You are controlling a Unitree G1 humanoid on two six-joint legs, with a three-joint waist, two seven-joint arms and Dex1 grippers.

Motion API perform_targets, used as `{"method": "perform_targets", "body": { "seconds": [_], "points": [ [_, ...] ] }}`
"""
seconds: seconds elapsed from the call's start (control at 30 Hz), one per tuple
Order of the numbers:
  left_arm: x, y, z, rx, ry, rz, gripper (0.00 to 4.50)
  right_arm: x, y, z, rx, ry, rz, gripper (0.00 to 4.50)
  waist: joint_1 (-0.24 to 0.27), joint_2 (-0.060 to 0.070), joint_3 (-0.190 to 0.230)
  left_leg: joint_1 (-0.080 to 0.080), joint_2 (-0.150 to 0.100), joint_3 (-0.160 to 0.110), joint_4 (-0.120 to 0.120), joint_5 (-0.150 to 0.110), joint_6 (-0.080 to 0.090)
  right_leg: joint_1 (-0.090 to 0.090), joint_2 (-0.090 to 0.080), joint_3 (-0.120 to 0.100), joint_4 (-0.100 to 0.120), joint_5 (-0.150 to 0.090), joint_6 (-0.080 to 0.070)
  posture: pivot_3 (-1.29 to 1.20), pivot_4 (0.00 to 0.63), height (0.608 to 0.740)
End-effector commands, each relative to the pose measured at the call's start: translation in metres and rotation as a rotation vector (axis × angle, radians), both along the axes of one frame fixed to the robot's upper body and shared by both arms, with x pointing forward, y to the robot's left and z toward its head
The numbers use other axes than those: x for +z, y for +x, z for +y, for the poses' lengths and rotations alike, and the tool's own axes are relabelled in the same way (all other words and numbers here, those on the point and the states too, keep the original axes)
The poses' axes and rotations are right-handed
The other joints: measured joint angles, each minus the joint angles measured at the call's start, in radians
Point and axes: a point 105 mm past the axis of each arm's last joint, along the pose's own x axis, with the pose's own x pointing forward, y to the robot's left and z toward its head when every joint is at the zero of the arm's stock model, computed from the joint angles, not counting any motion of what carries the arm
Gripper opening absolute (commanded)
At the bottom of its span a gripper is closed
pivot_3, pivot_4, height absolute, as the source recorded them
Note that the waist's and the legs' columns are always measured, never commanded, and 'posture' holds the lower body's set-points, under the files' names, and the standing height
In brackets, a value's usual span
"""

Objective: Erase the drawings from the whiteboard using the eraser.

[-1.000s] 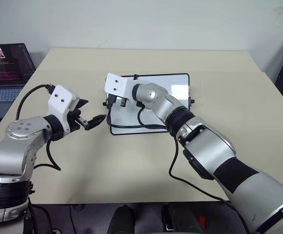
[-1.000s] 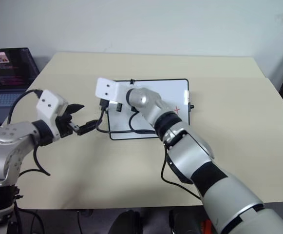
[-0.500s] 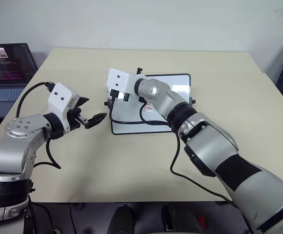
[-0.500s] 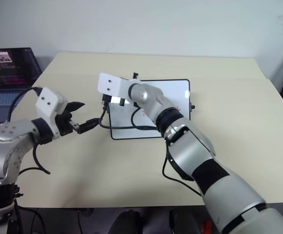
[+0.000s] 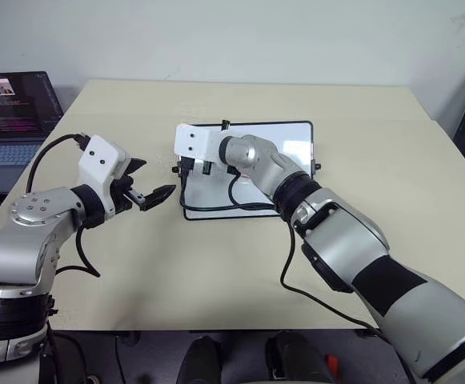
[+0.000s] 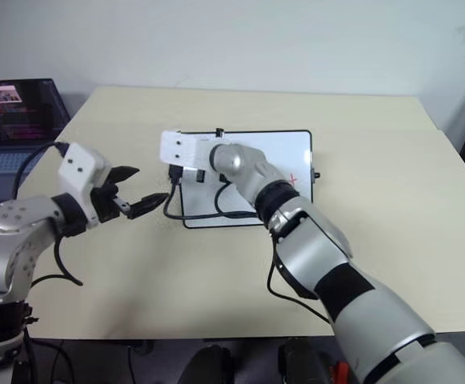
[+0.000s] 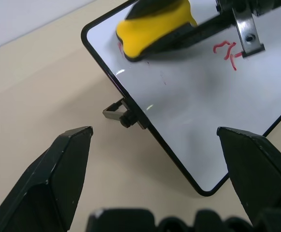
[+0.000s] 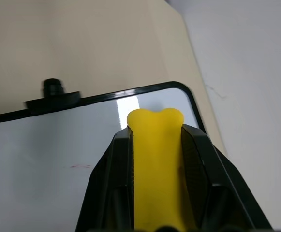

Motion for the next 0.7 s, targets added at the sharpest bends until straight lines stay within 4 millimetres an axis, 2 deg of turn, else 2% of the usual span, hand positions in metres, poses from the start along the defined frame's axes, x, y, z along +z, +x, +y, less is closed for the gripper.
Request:
{"method": "perform_targets", "body": {
  "seconds": [0.03, 0.23, 0.27, 0.4, 0.47, 0.57, 0.7],
  "points": [
    [0.013, -0.002, -0.004, -0.020, 0.021, -0.056, 4.50, 0.007, -0.004, 0.007, 0.031, -0.003, -0.011, 1.01, 0.000, 0.000, 0.000, 0.000, 0.000, 0.000, 0.000, 0.000, 0.000, 0.000, 0.000, 0.000, 0.000, 0.000, 0.000, 0.00, 0.150, 0.740],
    [0.013, -0.001, -0.006, -0.021, 0.018, -0.065, 4.50, -0.029, -0.012, 0.003, 0.074, -0.157, 0.131, 1.01, -0.001, 0.000, 0.000, 0.000, 0.000, 0.000, 0.000, 0.000, 0.000, 0.000, 0.000, 0.000, 0.000, 0.000, 0.000, 0.00, 0.150, 0.740],
    [0.013, -0.001, -0.006, -0.022, 0.017, -0.067, 4.50, -0.028, -0.011, 0.003, 0.072, -0.155, 0.122, 1.01, -0.001, 0.000, 0.000, 0.000, 0.000, 0.000, 0.000, 0.000, 0.000, 0.000, 0.000, 0.000, 0.000, 0.000, 0.000, 0.00, 0.150, 0.740],
    [0.013, -0.001, -0.006, -0.019, 0.016, -0.069, 4.50, 0.007, -0.004, 0.007, 0.035, -0.040, -0.040, 1.01, -0.001, 0.000, 0.000, 0.000, 0.000, 0.000, 0.000, 0.000, 0.000, 0.000, 0.000, 0.000, 0.001, 0.000, 0.000, 0.00, 0.150, 0.740],
    [0.013, -0.002, -0.007, -0.022, 0.016, -0.069, 4.50, 0.017, -0.004, 0.009, 0.030, -0.004, -0.066, 1.01, 0.000, 0.000, 0.000, 0.000, 0.000, -0.001, 0.000, 0.000, 0.000, 0.000, 0.000, 0.000, 0.001, 0.000, 0.000, 0.00, 0.150, 0.740],
    [0.014, -0.001, -0.009, -0.028, 0.016, -0.076, 4.50, 0.012, -0.003, 0.007, 0.022, -0.034, -0.041, 1.01, 0.000, 0.000, 0.000, 0.000, 0.000, 0.000, 0.000, 0.000, 0.000, 0.000, 0.000, 0.000, 0.000, 0.000, 0.000, 0.00, 0.150, 0.740],
    [0.013, -0.001, -0.010, -0.025, 0.010, -0.079, 4.50, -0.007, -0.004, 0.003, 0.027, -0.086, 0.042, 1.01, 0.000, 0.000, 0.000, 0.000, 0.000, 0.000, 0.000, 0.000, 0.000, 0.000, 0.000, 0.000, 0.000, 0.000, 0.000, 0.00, 0.150, 0.740]
  ]
}}
